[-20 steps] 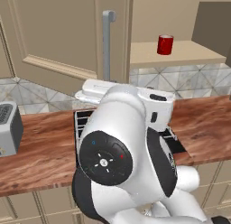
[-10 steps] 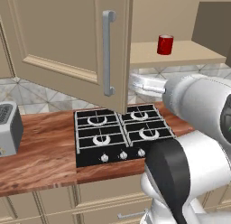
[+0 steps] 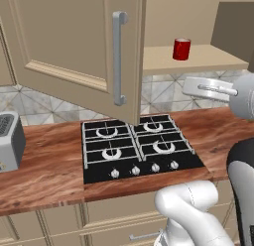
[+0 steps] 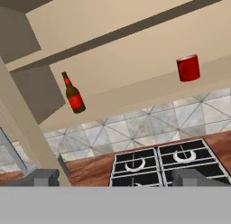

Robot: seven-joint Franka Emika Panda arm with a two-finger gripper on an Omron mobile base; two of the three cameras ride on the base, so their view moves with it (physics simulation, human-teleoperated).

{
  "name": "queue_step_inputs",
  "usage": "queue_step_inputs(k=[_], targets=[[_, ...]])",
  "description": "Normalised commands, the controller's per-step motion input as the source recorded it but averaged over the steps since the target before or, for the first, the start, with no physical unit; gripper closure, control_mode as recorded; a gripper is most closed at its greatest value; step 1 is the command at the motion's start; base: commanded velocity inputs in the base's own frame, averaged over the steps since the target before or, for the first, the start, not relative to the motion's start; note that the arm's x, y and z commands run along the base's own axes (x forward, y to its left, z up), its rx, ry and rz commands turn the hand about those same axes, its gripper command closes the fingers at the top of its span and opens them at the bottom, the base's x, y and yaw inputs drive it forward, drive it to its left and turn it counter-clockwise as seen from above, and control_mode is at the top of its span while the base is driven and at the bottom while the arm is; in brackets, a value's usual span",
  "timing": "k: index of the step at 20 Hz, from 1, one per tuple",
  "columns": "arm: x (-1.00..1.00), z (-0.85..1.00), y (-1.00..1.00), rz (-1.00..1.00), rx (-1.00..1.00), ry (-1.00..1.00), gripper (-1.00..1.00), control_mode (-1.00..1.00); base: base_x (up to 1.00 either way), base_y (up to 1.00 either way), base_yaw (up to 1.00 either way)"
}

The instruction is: Open the cabinet directly in front. Then move the beer and the mug to the dining counter with the jar on it.

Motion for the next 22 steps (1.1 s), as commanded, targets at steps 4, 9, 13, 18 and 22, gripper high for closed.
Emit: queue_step_inputs(k=[4,9,13,18,22], targets=[[0.04,0.0,-0.26,0.14,0.03,0.0,-1.0,-1.0,0.0,0.0,0.0],[0.0,0.0,-0.06,0.04,0.0,0.0,-1.0,-1.0,0.0,0.0,0.0],[0.0,0.0,0.0,0.0,0.0,0.0,-1.0,-1.0,0.0,0.0,0.0],[0.01,0.0,0.0,0.0,0.0,0.0,-1.0,-1.0,0.0,0.0,0.0],[0.14,0.0,0.0,0.07,0.0,0.0,-1.0,-1.0,0.0,0.0,0.0]])
